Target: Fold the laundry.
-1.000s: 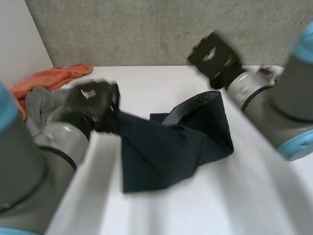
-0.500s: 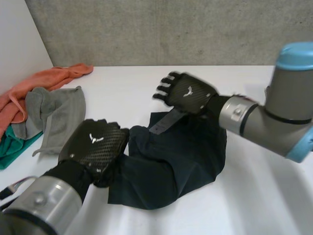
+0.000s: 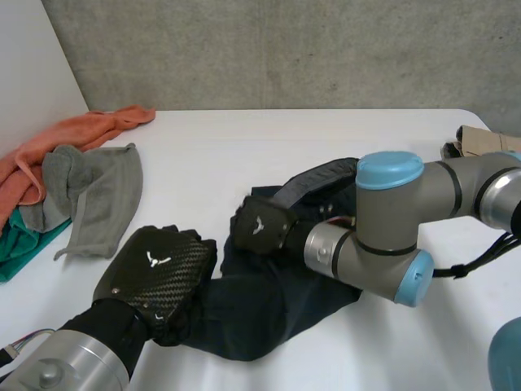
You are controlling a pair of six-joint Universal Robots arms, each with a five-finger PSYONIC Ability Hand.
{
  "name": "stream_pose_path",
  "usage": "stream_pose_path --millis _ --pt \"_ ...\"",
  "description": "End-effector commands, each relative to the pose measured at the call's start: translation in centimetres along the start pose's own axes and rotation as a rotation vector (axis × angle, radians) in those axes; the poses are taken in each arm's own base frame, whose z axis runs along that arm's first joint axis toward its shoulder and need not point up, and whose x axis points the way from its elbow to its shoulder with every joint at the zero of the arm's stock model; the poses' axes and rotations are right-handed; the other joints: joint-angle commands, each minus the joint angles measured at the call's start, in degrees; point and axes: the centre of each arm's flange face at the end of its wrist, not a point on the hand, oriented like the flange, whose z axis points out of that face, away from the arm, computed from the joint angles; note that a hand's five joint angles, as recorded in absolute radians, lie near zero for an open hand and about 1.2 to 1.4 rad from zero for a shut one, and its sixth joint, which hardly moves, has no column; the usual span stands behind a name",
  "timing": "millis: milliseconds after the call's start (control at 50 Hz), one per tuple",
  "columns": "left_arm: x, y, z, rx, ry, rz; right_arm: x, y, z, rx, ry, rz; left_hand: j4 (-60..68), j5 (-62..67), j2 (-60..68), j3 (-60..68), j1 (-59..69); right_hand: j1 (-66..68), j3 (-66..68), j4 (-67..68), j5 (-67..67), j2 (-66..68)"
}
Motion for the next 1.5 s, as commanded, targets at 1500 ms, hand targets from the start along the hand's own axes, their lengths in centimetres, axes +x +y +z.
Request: stream_pose_path --millis 1500 --pt "-5.0 -1.0 21.2 0.401 -0.378 0.346 7.9 7.3 -6.7 -0.360 0.643 0.197 11.25 14.32 11.78 11.31 14.14 16.15 12.28 11.39 14.19 12.57"
